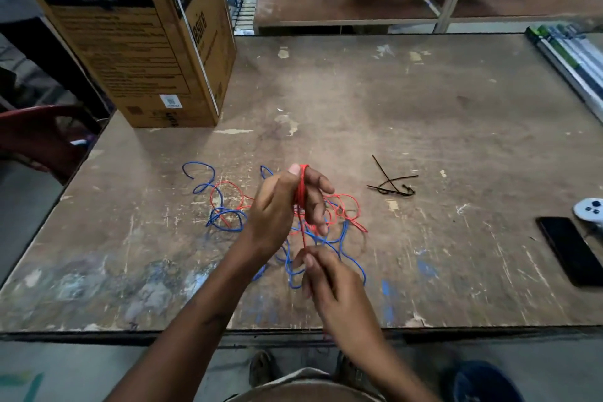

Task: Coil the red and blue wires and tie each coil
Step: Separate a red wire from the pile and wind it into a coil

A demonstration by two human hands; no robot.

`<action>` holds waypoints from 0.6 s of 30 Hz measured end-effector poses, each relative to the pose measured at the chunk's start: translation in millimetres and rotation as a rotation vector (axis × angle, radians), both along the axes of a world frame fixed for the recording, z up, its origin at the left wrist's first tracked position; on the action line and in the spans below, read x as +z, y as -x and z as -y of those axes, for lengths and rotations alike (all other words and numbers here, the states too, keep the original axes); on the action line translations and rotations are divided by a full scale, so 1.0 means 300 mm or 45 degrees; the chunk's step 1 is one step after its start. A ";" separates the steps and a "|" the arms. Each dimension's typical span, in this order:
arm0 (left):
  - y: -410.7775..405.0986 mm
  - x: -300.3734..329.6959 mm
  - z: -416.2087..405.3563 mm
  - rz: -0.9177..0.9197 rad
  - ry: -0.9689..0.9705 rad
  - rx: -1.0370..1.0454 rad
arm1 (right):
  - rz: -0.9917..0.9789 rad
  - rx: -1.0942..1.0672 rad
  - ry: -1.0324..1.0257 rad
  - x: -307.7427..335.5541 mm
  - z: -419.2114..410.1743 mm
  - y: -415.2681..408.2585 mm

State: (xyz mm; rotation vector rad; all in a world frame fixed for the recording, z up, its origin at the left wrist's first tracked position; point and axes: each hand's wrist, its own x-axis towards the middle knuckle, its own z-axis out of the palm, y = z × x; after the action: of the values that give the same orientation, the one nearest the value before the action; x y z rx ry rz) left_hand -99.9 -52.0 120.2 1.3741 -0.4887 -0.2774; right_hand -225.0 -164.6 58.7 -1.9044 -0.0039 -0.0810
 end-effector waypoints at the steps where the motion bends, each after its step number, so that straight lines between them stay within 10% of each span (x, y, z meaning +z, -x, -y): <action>1: -0.013 -0.014 -0.001 0.071 -0.090 0.075 | 0.001 0.028 -0.010 0.022 -0.003 0.027; 8: -0.028 -0.131 -0.023 0.315 -0.589 0.111 | 0.140 0.051 -0.298 0.309 0.118 -0.048; 18: 0.063 -0.040 0.003 -0.066 0.142 -0.249 | 0.010 -0.006 -0.386 0.028 0.160 -0.374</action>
State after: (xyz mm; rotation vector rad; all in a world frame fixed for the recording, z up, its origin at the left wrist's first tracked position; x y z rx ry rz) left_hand -118.9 -52.8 108.2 1.2098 -0.5877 -0.4378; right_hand -112.8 -212.7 67.1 -1.6011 0.0067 -0.0872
